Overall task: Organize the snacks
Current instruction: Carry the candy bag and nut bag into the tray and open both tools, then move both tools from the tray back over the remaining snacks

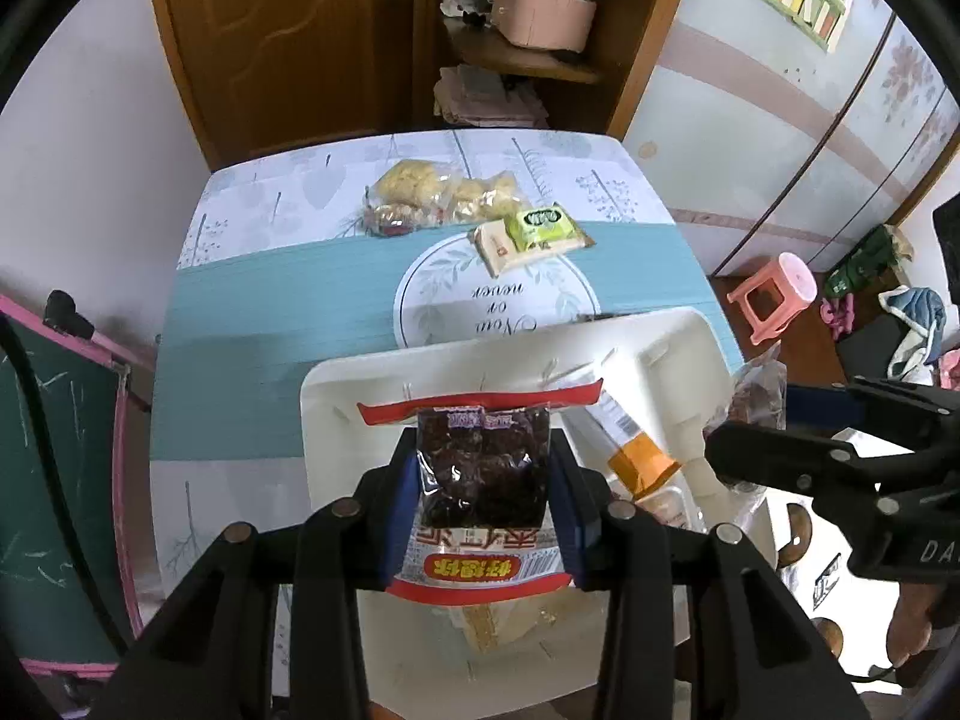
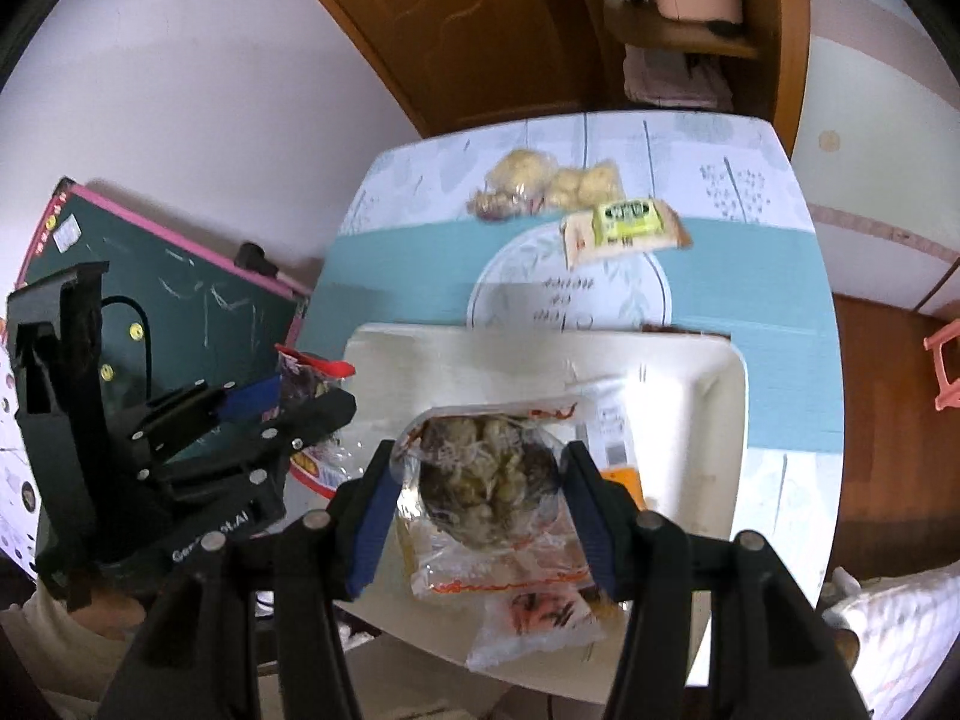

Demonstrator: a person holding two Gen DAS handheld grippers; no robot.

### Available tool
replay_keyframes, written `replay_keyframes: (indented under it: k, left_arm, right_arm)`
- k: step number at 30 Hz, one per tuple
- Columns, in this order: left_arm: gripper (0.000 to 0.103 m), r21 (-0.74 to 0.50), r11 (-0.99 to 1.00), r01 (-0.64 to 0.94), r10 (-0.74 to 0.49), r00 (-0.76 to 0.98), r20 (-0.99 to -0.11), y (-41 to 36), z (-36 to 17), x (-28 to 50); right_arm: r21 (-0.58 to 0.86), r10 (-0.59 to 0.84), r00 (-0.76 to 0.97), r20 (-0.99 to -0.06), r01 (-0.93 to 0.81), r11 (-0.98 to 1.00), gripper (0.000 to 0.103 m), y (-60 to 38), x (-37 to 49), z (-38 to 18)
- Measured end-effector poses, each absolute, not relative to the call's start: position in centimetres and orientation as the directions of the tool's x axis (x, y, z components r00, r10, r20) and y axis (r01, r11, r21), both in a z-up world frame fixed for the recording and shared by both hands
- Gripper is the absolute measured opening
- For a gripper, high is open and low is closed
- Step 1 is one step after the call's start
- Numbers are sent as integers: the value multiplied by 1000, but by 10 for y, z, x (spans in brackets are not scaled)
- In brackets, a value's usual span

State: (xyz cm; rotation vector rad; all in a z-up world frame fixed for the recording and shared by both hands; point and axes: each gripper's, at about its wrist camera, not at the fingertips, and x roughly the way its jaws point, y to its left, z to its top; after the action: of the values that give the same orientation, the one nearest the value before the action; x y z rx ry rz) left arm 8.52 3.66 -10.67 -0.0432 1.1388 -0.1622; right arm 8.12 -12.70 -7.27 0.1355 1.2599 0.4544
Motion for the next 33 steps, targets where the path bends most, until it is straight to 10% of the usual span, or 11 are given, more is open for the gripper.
replay_keyframes:
  k: [8, 13, 33]
  left_arm:
    - [41, -95, 994, 57, -111, 409, -906, 40, -110, 75]
    - [91, -75, 997, 23, -78, 444, -892, 43, -100, 71]
    - [92, -8, 999, 35, -24, 472, -881, 27, -86, 71]
  right_arm:
    - [299, 361, 241, -901, -259, 918, 59, -122, 72, -73]
    - [261, 325, 275, -905, -246, 934, 61, -122, 71, -65]
    - [253, 329, 309, -892, -261, 932, 64, -126, 63, -51]
